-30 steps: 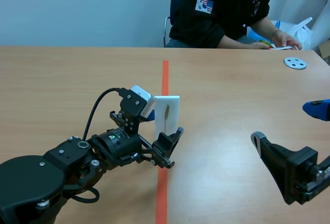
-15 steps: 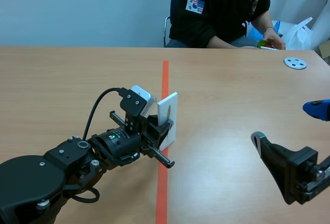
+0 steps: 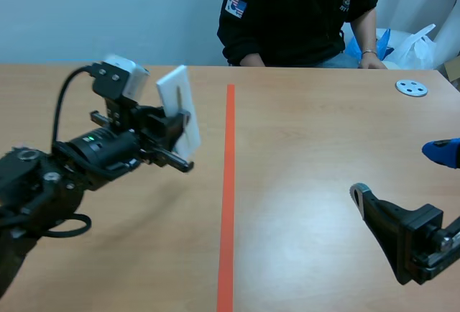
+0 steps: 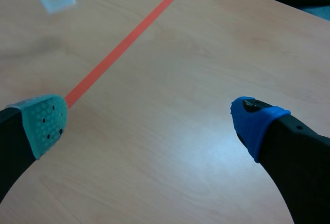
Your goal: Sort the leaf by its shape. The table is split by an orange tape line. A compound leaf with several leaflets goes to the left side, a simple leaf with one blade goes to the right side. Return to the home posture when a red brick is placed on the table.
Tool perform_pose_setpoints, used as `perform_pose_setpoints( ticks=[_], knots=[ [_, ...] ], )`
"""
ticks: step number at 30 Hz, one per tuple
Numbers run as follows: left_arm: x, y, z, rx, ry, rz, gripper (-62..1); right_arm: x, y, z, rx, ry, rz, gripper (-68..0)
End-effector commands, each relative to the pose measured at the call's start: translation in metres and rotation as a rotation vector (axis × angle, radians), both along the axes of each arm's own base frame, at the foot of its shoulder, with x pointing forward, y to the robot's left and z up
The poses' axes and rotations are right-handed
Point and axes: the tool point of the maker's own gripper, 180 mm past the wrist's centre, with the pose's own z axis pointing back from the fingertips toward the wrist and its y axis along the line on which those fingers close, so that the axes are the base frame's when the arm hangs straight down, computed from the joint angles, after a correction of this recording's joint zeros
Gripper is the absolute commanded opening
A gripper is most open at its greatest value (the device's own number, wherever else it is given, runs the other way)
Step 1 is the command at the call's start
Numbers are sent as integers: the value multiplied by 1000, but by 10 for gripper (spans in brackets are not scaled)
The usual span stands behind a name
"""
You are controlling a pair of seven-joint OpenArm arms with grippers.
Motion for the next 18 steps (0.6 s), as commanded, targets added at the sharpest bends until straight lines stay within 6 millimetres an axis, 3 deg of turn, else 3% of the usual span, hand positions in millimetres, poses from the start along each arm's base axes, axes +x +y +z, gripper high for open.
perform_pose_setpoints(
  ticks=[1,10,18],
  knots=[
    [6,20,2,-2,-3,40,-559,4,2,9,6,-32,9,4],
    [26,130,15,68,-22,302,-558,4,2,9,6,-32,9,4],
    [23,187,-11,87,11,457,-558,4,2,9,7,-33,9,4]
  ],
)
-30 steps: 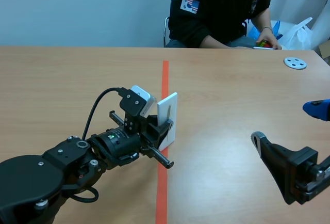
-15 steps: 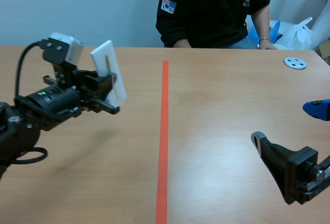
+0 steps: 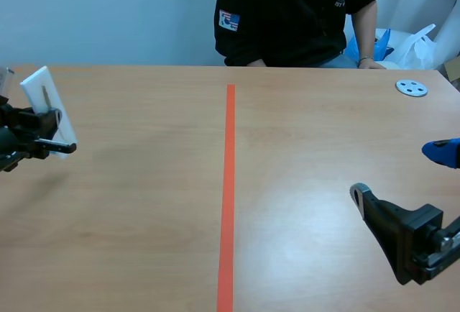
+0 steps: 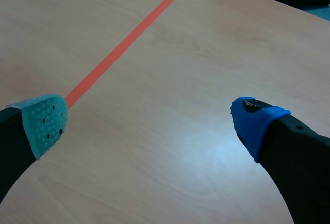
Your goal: Sort the leaf by its shape. The table is split by an orange tape line. A compound leaf with several leaflets goes to the left side, a simple leaf with one blade goes to the right side. Return to the home posture when a red brick is placed on the table.
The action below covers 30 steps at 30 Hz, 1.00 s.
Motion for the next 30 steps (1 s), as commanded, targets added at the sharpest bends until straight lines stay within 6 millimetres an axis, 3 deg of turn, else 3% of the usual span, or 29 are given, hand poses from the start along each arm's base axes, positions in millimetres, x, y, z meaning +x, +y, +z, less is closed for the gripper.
perform_pose_setpoints(
  ticks=[1,11,18,22,28,30],
  knots=[
    [6,5,11,-33,-49,22,-558,4,2,9,7,-33,9,4],
    [-2,46,-20,-130,-14,172,-557,5,2,9,7,-34,9,4],
    [-9,53,-32,-134,-1,199,-467,5,2,9,7,-34,9,4],
    [-8,53,-30,-134,-12,198,-332,5,2,9,7,-34,9,4],
    [-7,52,-26,-133,-27,192,-16,7,2,12,8,-46,9,4],
    [-7,49,-20,-131,-40,180,14,9,2,13,7,-53,9,4]
  ],
)
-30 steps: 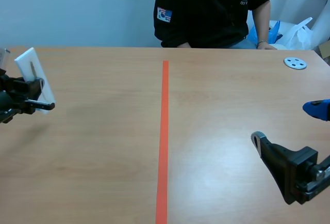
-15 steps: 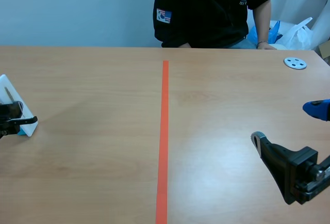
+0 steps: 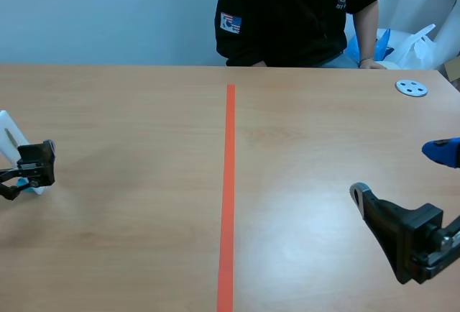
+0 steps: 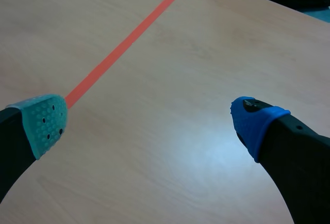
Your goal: Sort the leaf by its shape. The table is split by an orange tape line. A compound leaf with several leaflets goes to the left side, a simple leaf with one blade goes to the right side. Return to the home posture when a red brick is placed on the table.
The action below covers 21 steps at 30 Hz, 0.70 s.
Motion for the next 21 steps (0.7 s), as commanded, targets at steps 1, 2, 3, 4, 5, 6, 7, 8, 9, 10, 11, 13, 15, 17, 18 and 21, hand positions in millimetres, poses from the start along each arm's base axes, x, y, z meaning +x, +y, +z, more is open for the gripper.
perform_pose_setpoints(
  ticks=[1,2,3,4,5,6,7,8,9,10,11,13,15,17,18,21],
  knots=[
    [12,-6,27,7,-79,-27,14,7,2,12,8,-45,9,4],
    [13,-7,33,7,-93,-31,14,7,2,12,7,-46,9,4],
    [14,-7,41,8,-111,-36,14,7,2,12,7,-46,9,4],
    [14,-7,49,14,-127,-42,14,7,2,12,7,-46,9,4],
    [15,-7,59,20,-145,-49,14,7,2,12,7,-46,9,4],
    [16,-7,67,27,-153,-55,14,7,2,12,7,-46,9,4],
    [16,-7,74,33,-160,-61,14,7,2,12,7,-45,9,4],
    [16,-6,82,41,-164,-67,14,7,2,12,7,-46,9,4],
    [15,-7,89,46,-168,-74,14,7,2,12,7,-46,9,4],
    [13,-7,95,47,-167,-79,14,7,2,12,7,-46,9,4],
    [12,-8,101,47,-170,-85,14,7,2,12,7,-46,9,4],
    [7,-11,113,60,-174,-105,14,7,2,12,7,-46,9,4],
    [1,-17,124,74,-182,-127,14,7,2,12,7,-46,9,4],
    [-7,-30,135,81,-191,-170,14,7,2,12,7,-46,9,4],
    [-12,-38,139,82,-190,-199,14,7,2,12,7,-46,9,4],
    [-31,-72,145,73,-176,-315,14,7,2,12,7,-46,9,4]
  ],
)
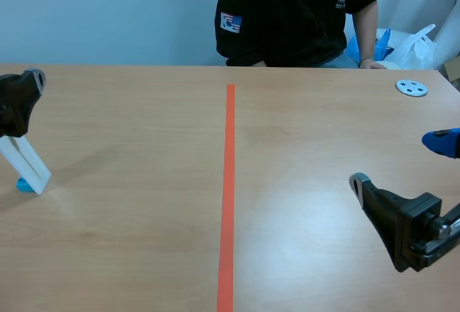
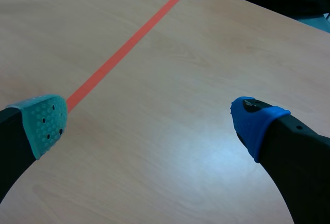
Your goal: Sort the leaf by its shape. The table is split by an orange tape line. A compound leaf with several leaflets goes to the left side, a simple leaf with one blade goes to the right side. Return to the home posture when a red brick is placed on the table.
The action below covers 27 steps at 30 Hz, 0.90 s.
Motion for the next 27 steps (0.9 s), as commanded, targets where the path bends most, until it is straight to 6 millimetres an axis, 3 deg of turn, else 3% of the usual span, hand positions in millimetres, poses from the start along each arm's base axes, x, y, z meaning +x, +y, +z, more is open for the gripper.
perform_pose_setpoints(
  ticks=[1,5,9,18,27],
  knots=[
    [-10,-18,3,-1,3,-64,14,3,2,8,6,-27,9,4],
    [-44,-64,3,2,38,-215,14,3,2,8,6,-26,9,4],
    [-74,-91,-4,-33,86,-272,14,3,2,8,6,-26,8,4],
    [-115,-113,-35,-125,236,-317,14,3,2,8,6,-26,9,4],
    [-120,-129,-39,-82,230,-372,14,3,2,8,6,-27,9,4]
  ],
)
